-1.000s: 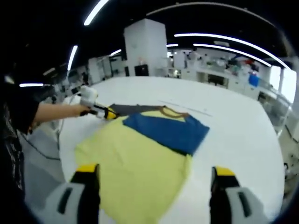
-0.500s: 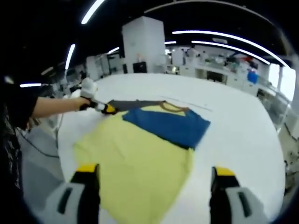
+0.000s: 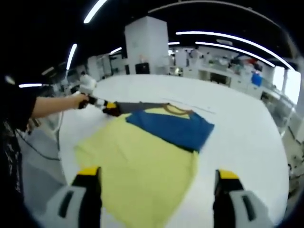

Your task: Fold the garment on the visible template until the final outline fits inside the template.

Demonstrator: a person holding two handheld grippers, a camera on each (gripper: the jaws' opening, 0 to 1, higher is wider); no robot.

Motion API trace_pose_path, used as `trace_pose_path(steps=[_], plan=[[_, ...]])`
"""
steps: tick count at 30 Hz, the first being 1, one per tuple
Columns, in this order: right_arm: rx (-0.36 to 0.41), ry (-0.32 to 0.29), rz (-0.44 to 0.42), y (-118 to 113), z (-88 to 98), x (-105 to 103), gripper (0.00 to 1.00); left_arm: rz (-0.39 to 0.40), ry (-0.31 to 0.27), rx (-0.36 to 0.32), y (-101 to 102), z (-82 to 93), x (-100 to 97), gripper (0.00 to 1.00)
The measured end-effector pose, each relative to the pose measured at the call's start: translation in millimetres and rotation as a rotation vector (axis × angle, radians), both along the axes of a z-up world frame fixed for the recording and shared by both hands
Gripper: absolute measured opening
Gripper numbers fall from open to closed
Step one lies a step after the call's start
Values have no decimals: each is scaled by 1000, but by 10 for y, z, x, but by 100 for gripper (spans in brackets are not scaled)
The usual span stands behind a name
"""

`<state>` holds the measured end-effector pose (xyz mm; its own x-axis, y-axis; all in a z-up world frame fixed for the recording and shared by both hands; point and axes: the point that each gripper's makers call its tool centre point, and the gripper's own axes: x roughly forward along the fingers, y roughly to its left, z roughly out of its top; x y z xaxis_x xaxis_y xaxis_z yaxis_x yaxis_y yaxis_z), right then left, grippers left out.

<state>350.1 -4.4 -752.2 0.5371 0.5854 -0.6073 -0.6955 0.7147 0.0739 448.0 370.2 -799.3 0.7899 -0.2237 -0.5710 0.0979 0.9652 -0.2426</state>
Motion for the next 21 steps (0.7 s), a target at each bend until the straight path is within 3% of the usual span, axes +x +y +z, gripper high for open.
trace_pose_path(steps=[16, 21], plan=[[18, -10, -4, 60, 39, -44, 99, -73, -106, 53, -109, 546, 117, 0], [16, -4, 3, 94, 28, -96, 99, -68, -127, 40, -77, 684, 190, 0]])
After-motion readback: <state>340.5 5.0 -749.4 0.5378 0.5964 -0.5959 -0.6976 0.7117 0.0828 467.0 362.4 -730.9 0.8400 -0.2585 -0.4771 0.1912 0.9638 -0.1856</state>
